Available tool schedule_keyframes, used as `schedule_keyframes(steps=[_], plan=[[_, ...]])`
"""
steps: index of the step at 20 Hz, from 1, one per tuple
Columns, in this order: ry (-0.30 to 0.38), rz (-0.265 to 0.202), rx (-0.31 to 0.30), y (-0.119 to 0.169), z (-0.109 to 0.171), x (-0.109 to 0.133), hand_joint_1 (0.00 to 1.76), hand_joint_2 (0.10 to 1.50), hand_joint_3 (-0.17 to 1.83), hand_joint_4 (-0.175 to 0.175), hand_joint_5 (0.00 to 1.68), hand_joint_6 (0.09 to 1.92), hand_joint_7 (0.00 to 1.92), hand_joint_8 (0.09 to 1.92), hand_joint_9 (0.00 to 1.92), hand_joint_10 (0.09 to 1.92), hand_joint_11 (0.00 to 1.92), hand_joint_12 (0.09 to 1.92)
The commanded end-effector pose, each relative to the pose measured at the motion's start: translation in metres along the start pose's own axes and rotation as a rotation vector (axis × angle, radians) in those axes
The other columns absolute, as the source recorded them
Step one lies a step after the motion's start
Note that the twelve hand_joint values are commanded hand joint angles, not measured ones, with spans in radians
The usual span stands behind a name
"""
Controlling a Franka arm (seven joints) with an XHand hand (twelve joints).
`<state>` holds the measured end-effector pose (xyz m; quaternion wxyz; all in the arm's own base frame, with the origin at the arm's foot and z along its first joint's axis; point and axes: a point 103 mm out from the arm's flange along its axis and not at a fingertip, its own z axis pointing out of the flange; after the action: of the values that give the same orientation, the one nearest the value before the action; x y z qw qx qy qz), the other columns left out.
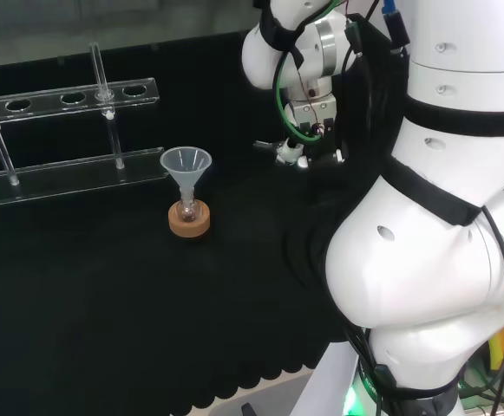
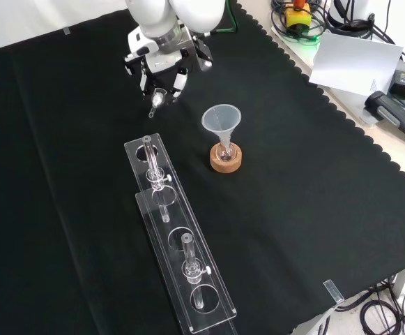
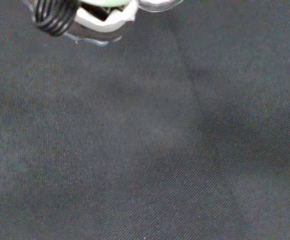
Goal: Pick up the weighing funnel.
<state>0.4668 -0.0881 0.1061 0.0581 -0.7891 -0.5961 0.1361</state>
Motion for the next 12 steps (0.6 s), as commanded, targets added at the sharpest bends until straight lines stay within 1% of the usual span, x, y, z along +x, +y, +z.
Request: schedule_keyframes(steps=[1,9,12], plan=[[-0.01,0.012,-0.005,-0.011,-0.016,-0.008,1.11,0.74,0.46,0.175,1.32,0.5,1.52,0.35,1.2,0.19,0.0,1.4],[-0.032,0.004,-0.009,-0.021,-0.038,-0.009,1.11,0.74,0.47,0.175,1.32,0.5,1.52,0.34,1.2,0.18,0.0,1.4],[-0.041,0.006,-0.013,-0.021,-0.038,-0.006,1.11,0.73,0.47,0.175,1.32,0.5,1.52,0.34,1.2,0.18,0.0,1.4]])
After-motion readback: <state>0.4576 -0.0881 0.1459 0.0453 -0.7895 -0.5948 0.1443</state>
